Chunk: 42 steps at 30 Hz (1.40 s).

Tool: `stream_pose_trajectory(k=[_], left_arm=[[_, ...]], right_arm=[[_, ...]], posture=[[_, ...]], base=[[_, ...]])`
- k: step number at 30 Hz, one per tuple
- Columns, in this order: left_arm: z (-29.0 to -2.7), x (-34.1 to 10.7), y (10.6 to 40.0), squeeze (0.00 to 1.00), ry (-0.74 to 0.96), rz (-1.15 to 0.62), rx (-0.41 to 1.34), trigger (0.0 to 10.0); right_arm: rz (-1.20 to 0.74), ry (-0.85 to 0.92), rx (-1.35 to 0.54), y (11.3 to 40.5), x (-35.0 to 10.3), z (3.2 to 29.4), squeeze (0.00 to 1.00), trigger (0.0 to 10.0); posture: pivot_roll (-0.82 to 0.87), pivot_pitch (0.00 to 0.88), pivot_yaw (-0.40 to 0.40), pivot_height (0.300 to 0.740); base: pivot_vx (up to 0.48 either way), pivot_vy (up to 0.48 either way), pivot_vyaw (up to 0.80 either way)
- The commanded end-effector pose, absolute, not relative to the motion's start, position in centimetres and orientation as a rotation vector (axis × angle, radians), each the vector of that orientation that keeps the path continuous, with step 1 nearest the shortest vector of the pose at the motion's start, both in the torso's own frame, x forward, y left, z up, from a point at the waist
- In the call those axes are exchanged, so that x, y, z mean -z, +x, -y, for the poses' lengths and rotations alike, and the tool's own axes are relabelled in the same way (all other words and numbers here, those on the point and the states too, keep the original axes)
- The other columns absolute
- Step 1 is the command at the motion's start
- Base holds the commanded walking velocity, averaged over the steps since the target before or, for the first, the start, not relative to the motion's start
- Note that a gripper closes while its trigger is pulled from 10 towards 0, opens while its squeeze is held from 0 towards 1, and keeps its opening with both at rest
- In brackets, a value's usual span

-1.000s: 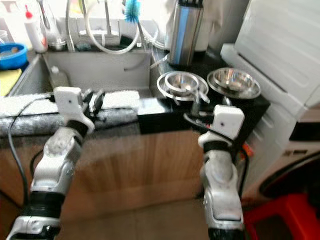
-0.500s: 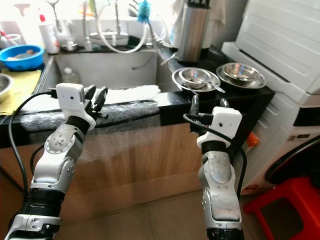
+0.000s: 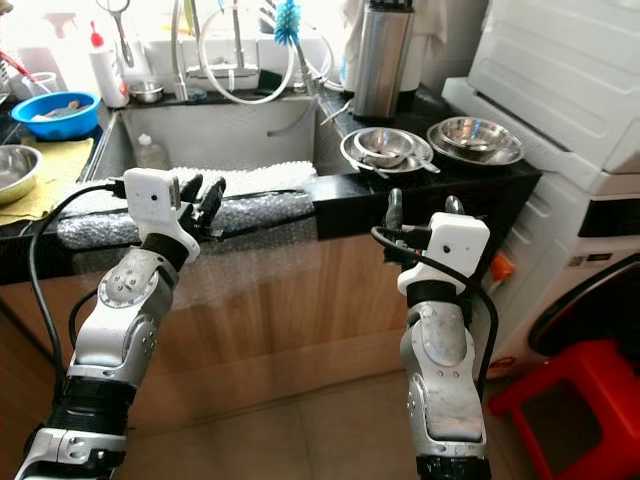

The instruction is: Kitchen organization

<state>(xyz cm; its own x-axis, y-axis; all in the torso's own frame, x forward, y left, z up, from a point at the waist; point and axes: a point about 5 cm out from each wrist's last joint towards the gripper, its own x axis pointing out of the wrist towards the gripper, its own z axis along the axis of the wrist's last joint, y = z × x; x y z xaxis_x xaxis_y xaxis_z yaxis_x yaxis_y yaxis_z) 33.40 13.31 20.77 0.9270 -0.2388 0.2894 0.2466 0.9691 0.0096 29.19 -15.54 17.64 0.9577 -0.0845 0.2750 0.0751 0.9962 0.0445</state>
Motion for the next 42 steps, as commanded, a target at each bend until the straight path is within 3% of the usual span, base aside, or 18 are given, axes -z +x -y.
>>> stream_pose_trajectory(k=[1,42], left_arm=[[-12.73,-21.65,33.32,0.00,-0.012,0.321,0.269,10.0],[-11.91,-21.30,33.19,0.00,-0.004,0.314,0.312,10.0]], right_arm=[[0.286,0.032,0.090,29.31,-17.83,15.83,0.00,10.0],[0.292,0.011,0.067,29.38,-17.97,15.46,0.00,10.0]], posture=[[-0.07,0.020,-0.039,0.740],[-0.09,0.005,-0.040,0.740]], base=[[0.289,0.000,0.00],[0.302,0.000,0.00]])
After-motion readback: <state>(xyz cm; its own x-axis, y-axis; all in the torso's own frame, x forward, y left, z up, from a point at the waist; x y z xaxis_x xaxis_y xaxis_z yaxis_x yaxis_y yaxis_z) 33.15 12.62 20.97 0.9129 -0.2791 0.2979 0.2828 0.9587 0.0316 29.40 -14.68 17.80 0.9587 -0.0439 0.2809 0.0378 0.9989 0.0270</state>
